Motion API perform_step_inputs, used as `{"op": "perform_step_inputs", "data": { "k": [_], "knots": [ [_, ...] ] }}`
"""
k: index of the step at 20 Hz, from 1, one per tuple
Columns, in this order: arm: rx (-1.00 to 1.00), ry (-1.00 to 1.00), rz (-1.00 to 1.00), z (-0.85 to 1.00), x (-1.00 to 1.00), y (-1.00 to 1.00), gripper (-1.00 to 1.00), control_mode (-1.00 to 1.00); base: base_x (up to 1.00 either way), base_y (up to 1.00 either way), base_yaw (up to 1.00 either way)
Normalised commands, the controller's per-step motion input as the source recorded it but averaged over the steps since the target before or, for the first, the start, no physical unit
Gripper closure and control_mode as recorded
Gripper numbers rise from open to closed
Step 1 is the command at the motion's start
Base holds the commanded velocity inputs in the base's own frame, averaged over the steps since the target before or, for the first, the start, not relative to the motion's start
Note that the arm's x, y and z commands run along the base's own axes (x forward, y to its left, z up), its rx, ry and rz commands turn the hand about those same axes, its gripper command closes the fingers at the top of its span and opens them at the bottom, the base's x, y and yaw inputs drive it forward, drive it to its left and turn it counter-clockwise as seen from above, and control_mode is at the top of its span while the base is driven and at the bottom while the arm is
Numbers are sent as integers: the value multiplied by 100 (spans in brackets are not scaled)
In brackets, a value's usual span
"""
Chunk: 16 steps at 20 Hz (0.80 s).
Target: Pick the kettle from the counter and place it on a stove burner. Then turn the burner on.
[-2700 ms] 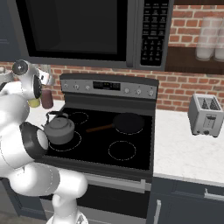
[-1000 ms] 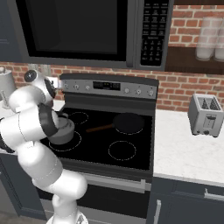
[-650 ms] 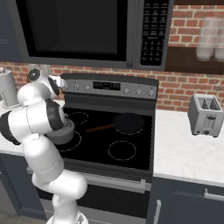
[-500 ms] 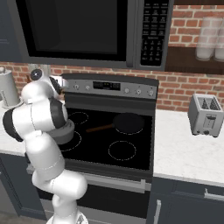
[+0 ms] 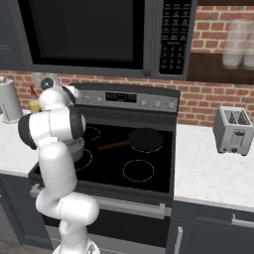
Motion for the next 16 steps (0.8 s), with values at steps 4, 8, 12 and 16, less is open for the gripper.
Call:
{"op": "perform_step_inputs", "data": {
  "k": [4,8,12,16],
  "knots": [
    [-4,0,-4,-1,24,12,-100,-100,0,0,0],
    [-6,1,-4,-3,25,11,-100,-100,0,0,0],
    [-5,0,-3,-13,24,4,-100,-100,0,0,0],
    [-5,0,-3,-25,25,2,-100,-100,0,0,0]
  ]
}}
